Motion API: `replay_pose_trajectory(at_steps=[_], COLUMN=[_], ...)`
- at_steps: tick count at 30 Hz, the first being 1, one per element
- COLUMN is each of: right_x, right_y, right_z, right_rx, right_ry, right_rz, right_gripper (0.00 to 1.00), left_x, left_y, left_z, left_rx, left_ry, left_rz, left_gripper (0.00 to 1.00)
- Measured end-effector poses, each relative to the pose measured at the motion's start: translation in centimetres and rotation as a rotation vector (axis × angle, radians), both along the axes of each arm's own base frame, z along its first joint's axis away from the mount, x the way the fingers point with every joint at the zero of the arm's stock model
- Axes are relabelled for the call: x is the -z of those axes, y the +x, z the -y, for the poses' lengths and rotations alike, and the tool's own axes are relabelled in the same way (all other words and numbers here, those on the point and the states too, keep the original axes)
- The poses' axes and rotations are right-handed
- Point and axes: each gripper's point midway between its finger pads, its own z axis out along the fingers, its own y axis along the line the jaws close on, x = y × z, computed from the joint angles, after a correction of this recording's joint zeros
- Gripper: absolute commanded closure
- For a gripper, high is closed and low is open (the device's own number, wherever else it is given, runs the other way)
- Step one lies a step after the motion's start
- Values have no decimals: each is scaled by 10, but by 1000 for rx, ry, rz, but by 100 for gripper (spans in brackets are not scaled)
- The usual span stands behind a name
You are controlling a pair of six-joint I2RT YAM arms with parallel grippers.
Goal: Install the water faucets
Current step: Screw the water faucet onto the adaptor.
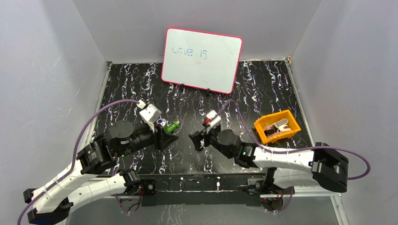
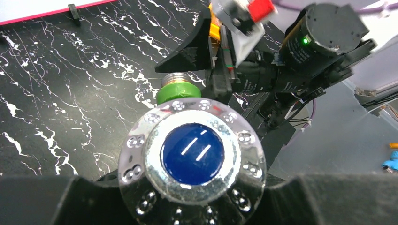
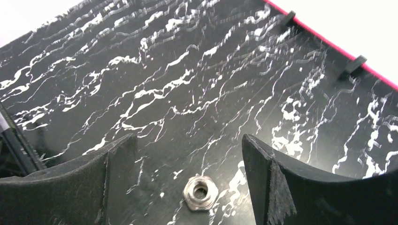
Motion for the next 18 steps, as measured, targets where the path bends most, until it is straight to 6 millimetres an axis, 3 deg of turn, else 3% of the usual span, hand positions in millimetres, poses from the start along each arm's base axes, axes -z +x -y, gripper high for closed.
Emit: replay_pose_trajectory(at_steps=[3,6,13,18], right_x=[-9,-2,53,70], right_y=[1,-2,-14,-12], right_z=[-10,-12,2,-4], right_rx=[32,68,214,250], right_ry=[-80,-160,-446,-599], right_rz=[-138,-258,-547,-650], right_gripper=[12,7,5,4], left_x=[0,-1,-4,-7], left_y=[0,0,-2,-4], left_z=[0,0,-2,-5], left_rx=[-1,-2,-4,-6], left_ry=[-3,-6,-20,-36], left_rz=[-1,0,-1,0], left_gripper=[100,100,100,100])
